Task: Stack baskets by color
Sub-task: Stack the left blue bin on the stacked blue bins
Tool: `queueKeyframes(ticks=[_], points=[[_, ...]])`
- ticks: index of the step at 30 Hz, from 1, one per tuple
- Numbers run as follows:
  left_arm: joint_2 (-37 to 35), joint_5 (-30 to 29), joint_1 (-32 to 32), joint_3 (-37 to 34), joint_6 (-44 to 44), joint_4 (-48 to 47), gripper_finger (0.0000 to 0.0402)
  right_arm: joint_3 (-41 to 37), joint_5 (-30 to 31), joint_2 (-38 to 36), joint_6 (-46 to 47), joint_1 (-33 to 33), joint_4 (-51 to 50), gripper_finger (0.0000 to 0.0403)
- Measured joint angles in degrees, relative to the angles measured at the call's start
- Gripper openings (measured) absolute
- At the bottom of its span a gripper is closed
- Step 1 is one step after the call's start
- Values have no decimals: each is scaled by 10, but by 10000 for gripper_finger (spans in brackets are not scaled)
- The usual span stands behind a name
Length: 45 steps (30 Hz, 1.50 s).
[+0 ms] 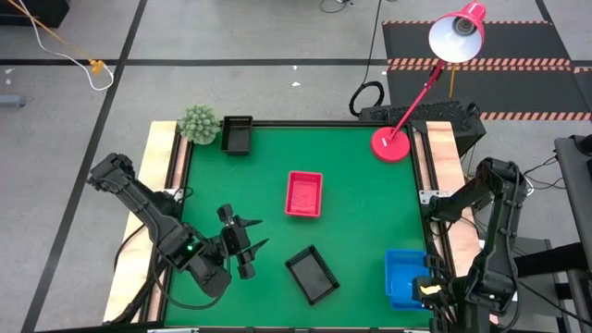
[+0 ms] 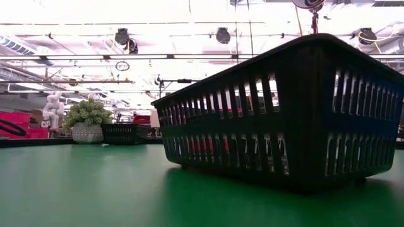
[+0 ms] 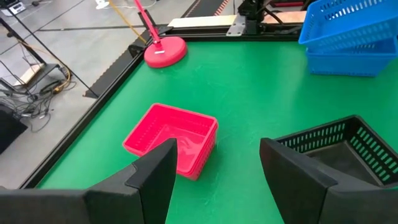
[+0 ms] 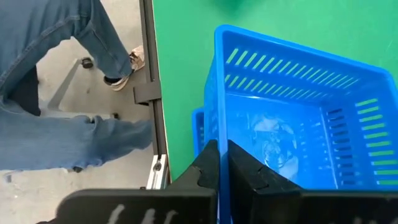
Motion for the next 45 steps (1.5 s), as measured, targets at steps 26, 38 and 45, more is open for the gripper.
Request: queueKeyframes(ticks=[26,38,45], points=[[0,0,0,0,0,0,232,-1,-3,7,-43,0,8,4],[0,0,0,0,0,0,232,-43,-20,7,-40,0,12,4],[0,0,0,0,0,4,232,-69,-26,7,-44,0,37,4]])
